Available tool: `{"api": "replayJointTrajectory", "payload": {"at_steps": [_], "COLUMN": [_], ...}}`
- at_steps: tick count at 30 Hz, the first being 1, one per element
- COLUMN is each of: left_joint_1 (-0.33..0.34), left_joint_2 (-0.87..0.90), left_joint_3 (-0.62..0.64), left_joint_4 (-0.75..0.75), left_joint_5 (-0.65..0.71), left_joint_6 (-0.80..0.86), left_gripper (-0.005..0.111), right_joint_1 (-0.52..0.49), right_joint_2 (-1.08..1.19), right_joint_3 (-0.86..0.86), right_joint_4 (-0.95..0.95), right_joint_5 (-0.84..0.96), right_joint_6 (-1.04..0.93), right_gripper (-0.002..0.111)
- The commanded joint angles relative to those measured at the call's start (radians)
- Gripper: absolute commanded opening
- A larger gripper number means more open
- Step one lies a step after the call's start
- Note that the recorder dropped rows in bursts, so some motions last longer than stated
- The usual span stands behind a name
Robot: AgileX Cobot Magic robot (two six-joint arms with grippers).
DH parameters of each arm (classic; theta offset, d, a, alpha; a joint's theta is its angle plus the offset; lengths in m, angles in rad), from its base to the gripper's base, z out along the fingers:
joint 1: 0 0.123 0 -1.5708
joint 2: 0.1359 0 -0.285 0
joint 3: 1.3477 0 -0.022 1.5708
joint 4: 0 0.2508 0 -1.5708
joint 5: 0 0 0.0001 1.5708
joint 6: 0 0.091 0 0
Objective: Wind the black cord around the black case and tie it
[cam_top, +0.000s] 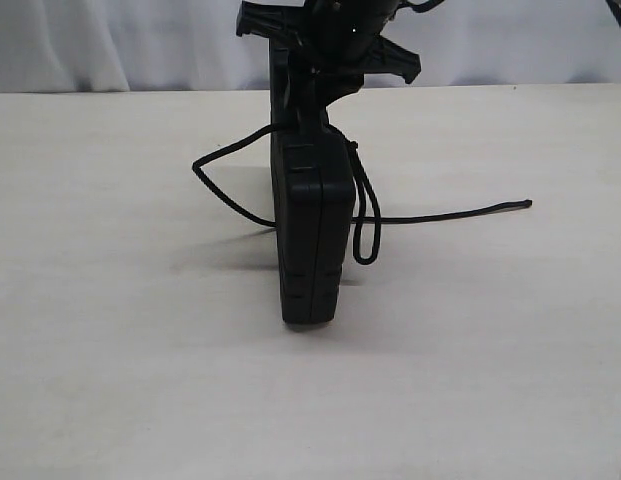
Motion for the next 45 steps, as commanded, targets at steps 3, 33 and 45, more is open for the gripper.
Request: {"api": "replayJointTrajectory", "payload": {"at_steps": [3, 33, 45], "left_joint_1": [-0.005, -0.005, -0.005], "left_joint_2": [-0.002, -0.002, -0.002], "left_joint_3": [0.044, 0.107, 0.107], "left_joint_4": [0.081, 0.081, 0.081], "left_joint_5": [-0.004, 0.066, 0.158], "left_joint_6": [-0.002, -0.002, -0.004], "left_gripper": [0.0, 0.0, 0.0], "right_joint_1": [0.0, 0.0, 0.0], "right_joint_2": [-0.011, -0.011, -0.011], "right_joint_3": [-0.006, -0.006, -0.006], "right_joint_4": [0.012, 0.012, 0.012], "right_joint_5": [-0.021, -0.021, -0.021], "right_joint_6": [0.005, 0.005, 0.005], "right_gripper": [0.004, 0.004, 0.004]}}
